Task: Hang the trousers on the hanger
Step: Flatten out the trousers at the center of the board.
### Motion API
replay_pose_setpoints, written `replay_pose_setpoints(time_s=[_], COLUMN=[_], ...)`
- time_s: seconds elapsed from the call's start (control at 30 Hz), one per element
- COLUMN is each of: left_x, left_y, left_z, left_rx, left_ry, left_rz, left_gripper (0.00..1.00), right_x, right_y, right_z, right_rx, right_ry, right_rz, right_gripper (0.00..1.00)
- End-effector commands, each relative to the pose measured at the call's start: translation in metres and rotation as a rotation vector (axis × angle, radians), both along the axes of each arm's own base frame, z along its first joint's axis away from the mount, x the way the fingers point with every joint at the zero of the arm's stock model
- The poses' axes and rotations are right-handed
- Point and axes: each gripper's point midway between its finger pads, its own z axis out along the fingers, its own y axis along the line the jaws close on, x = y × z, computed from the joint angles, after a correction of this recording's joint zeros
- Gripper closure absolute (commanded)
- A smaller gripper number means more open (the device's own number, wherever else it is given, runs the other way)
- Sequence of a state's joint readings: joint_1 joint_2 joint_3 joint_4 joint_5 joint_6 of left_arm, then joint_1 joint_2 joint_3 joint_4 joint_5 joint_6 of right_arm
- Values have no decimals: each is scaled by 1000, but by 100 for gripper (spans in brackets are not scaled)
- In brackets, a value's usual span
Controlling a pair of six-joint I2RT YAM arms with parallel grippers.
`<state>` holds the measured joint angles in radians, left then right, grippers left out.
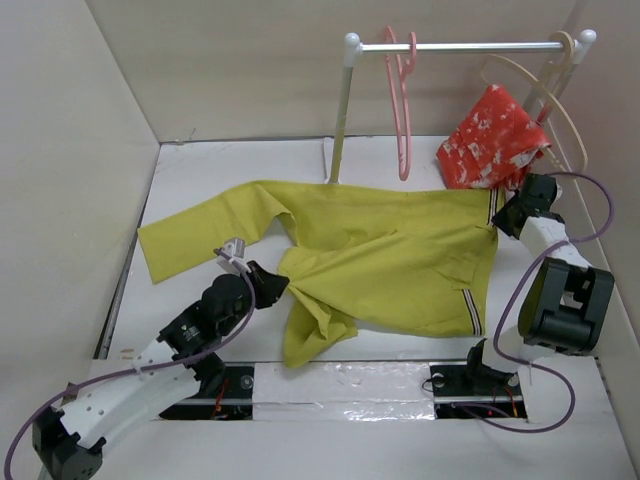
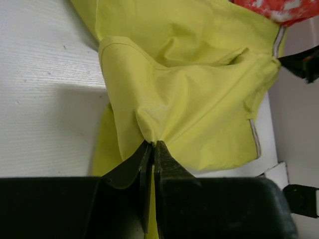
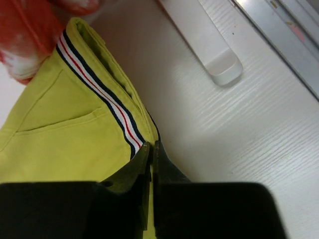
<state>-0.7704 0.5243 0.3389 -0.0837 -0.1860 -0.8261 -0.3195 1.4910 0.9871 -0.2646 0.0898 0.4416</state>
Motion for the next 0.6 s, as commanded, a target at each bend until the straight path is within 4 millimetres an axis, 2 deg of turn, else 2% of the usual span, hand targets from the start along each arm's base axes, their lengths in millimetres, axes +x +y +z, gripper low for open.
replay_pose_setpoints(time_s=[0.0,0.03,0.07,0.1,0.17,0.2,0.23,0.27,0.3,0.33,0.37,0.4,0.43,0.47,0.5,0.53,0.57], left_x=[-4,-4,-4,-3,-2,-2,0,2,5,10,15,19,26,33,38,47,55], left_y=[20,23,26,26,25,27,32,35,39,46,48,51,58,58,63,71,72], left_z=[-1,-1,1,3,10,9,14,16,19,25,34,38,41,43,47,39,42], left_rx=[37,42,49,53,52,60,68,69,62,48,20,4,1,-6,-25,0,-9], left_ry=[36,47,55,52,47,60,55,53,48,32,6,-11,-29,-35,-47,-20,-23], left_rz=[88,108,123,127,124,134,164,191,223,281,312,341,394,424,455,506,524], left_gripper=[100,90,64,49,15,11,10,10,11,13,14,15,16,17,17,17,18], right_x=[15,15,13,10,7,6,3,-1,0,-7,-11,-15,-20,-31,-36,-43,-49], right_y=[-22,-19,-19,-14,-10,-3,9,11,25,37,49,69,79,92,101,117,129], right_z=[17,15,20,16,22,37,50,57,65,59,61,75,74,66,52,57,50], right_rx=[-80,-85,-98,-99,-88,-86,-86,-88,-88,-79,-72,-70,-61,-47,-34,-26,-15], right_ry=[-40,-41,-56,-59,-91,-137,-179,-199,-232,-235,-255,-310,-323,-331,-305,-336,-332], right_rz=[-91,-90,-106,-104,-100,-80,-54,-48,-10,20,57,109,142,198,230,290,356], right_gripper=[90,82,73,51,28,16,14,14,14,15,20,24,29,54,72,83,90])
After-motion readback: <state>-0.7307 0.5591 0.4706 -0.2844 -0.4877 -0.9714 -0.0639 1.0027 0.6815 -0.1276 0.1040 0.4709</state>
